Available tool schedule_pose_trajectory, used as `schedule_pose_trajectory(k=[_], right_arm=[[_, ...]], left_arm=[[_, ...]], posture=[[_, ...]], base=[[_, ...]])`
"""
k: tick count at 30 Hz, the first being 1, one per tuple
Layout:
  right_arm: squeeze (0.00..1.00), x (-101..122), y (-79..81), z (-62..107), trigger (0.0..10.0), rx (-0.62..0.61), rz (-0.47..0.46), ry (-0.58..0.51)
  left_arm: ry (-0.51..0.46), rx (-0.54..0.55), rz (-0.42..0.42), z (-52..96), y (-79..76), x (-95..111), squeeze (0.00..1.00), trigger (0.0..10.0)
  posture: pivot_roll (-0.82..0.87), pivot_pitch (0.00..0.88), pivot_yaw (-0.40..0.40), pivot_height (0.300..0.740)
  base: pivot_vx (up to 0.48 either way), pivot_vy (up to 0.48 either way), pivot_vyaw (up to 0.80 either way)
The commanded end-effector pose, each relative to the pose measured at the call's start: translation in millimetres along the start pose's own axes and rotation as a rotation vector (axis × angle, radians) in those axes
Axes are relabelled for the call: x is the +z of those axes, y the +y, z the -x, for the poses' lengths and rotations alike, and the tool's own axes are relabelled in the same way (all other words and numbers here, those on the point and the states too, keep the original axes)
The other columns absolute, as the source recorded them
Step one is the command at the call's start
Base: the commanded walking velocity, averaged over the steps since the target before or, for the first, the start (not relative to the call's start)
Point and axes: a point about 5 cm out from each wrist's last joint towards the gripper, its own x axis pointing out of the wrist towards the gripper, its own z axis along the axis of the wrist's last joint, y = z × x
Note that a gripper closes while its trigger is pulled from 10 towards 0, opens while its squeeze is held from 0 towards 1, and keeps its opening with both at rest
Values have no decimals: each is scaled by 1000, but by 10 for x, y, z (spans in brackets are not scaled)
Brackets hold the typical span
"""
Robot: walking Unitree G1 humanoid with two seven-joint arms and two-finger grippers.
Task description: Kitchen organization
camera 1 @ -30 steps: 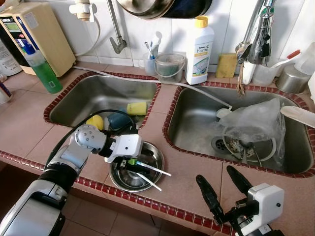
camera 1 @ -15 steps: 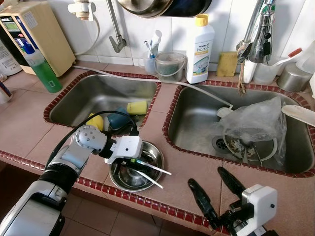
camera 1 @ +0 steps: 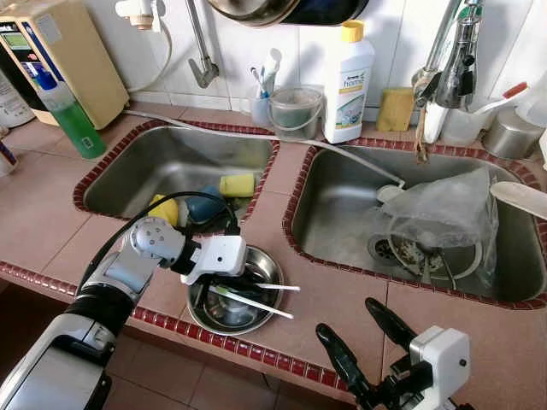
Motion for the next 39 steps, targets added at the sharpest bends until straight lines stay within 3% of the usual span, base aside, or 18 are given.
schedule_pose_trajectory(k=[1, 3, 4, 5, 21, 25, 34, 36, 37, 39], right_arm=[[0, -6, 29, 7, 10000, 17, -14, 4], [0, -7, 22, 5, 10000, 15, -14, 3], [0, -6, 19, 4, 10000, 14, -14, 3], [0, -5, 15, 2, 10000, 14, -14, 2], [0, -5, -21, -21, 10000, 15, -6, -3], [0, -6, -38, -36, 10000, 20, -2, -5], [0, 31, -92, -88, 10000, 26, 9, -25], [0, 65, -146, -131, 10000, 19, 21, -43], [0, 65, -146, -131, 10000, 19, 21, -43], [0, 168, -238, -262, 10000, -12, 28, -111]], left_arm=[[67, -56, 61, -16, -133, -165, 0, 78], [60, -50, 62, -10, -127, -161, 0, 0], [51, -43, 61, -4, -119, -151, 0, 1961], [30, -19, 71, 8, -83, -125, 0, 10000], [-122, 126, 116, 243, 212, 121, 0, 10000], [-175, 197, 124, 376, 313, 215, 0, 10000], [-374, 335, 243, 535, 471, 379, 0, 10000], [-483, 424, 301, 587, 538, 436, 0, 10000], [-483, 424, 301, 587, 538, 436, 0, 10000], [-568, 601, 366, 588, 623, 437, 0, 10000]], posture=[[-147, 97, 124, 740], [-146, 96, 123, 740], [-146, 96, 123, 740], [-145, 94, 121, 740], [-142, 81, 116, 740], [-140, 67, 112, 740], [-129, 52, 103, 740], [-121, 45, 96, 740], [-121, 45, 96, 740], [-109, 33, 85, 740]], base=[[0, 0, 0], [0, 0, 0], [0, 0, 0], [0, 0, 0], [0, 0, 0], [0, 0, 0], [0, 0, 0], [0, 0, 0], [0, 0, 0], [0, 0, 0]])
